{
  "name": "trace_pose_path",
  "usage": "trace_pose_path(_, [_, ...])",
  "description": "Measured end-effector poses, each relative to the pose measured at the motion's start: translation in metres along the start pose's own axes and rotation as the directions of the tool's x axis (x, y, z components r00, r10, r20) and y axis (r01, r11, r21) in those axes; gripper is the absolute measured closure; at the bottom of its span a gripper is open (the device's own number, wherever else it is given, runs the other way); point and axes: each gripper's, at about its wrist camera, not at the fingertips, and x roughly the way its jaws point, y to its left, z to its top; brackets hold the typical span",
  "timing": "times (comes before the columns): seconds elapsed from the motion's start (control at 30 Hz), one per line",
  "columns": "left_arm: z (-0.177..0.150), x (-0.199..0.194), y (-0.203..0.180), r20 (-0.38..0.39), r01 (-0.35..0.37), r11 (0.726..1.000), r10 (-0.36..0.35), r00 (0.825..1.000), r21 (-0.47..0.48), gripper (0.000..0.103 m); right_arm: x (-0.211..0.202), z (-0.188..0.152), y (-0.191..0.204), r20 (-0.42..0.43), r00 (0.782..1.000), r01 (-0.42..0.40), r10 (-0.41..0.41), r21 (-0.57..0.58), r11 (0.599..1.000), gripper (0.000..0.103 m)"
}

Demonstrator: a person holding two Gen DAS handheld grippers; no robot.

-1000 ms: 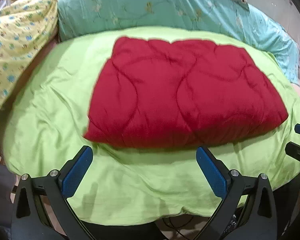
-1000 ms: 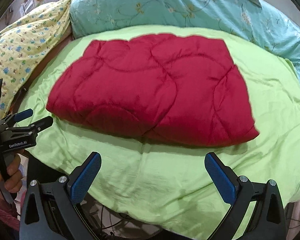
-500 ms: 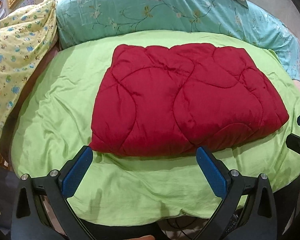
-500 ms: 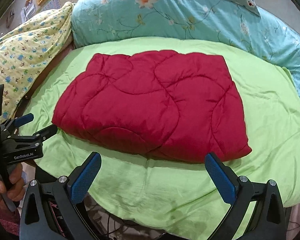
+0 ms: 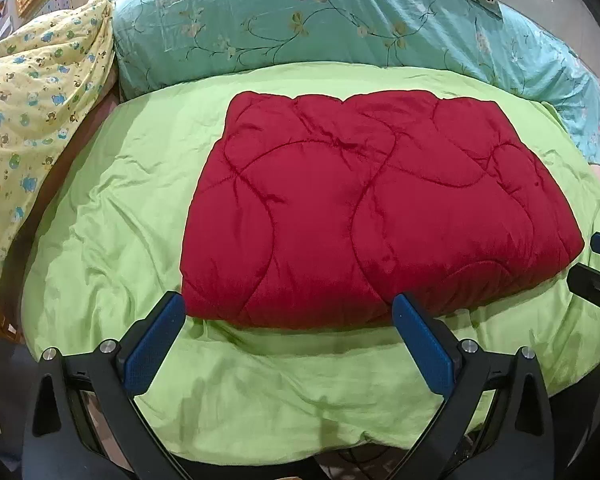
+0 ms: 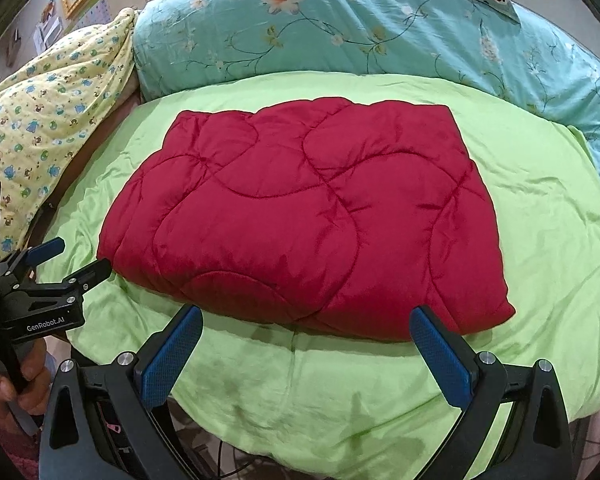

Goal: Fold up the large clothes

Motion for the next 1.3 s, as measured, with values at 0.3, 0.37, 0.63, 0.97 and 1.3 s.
trace_pose_path(0.3, [0.008, 0.004, 0.002, 0.007, -0.010, 1.000, 0.010, 1.000, -0.002, 0.000, 0.007, 0.010, 0.003, 0.002, 1.000, -0.006, 0.006, -0.011, 1.000, 0.000])
trace_pose_path(0.37, [0.008, 0.006, 0.002, 0.006, -0.010, 1.000, 0.010, 1.000, -0.002, 0.000, 0.009, 0.012, 0.002, 0.001, 1.000, -0.008, 0.008, -0.011, 1.000, 0.000])
trace_pose_path(0.63, [0.011, 0.013, 0.003, -0.005, -0.008, 1.000, 0.008, 1.000, -0.004, 0.000, 0.016, 0.014, 0.002, -0.011, 1.000, -0.009, 0.009, -0.002, 1.000, 0.000])
trace_pose_path(0.97, [0.014, 0.020, 0.001, -0.013, -0.012, 1.000, 0.012, 1.000, 0.002, 0.000, 0.022, 0.017, -0.004, -0.026, 1.000, -0.014, 0.014, 0.013, 1.000, 0.000])
trace_pose_path(1.3, [0.018, 0.022, -0.002, -0.012, -0.019, 1.000, 0.019, 1.000, 0.011, 0.000, 0.023, 0.019, -0.006, -0.027, 0.999, -0.017, 0.017, 0.018, 1.000, 0.000])
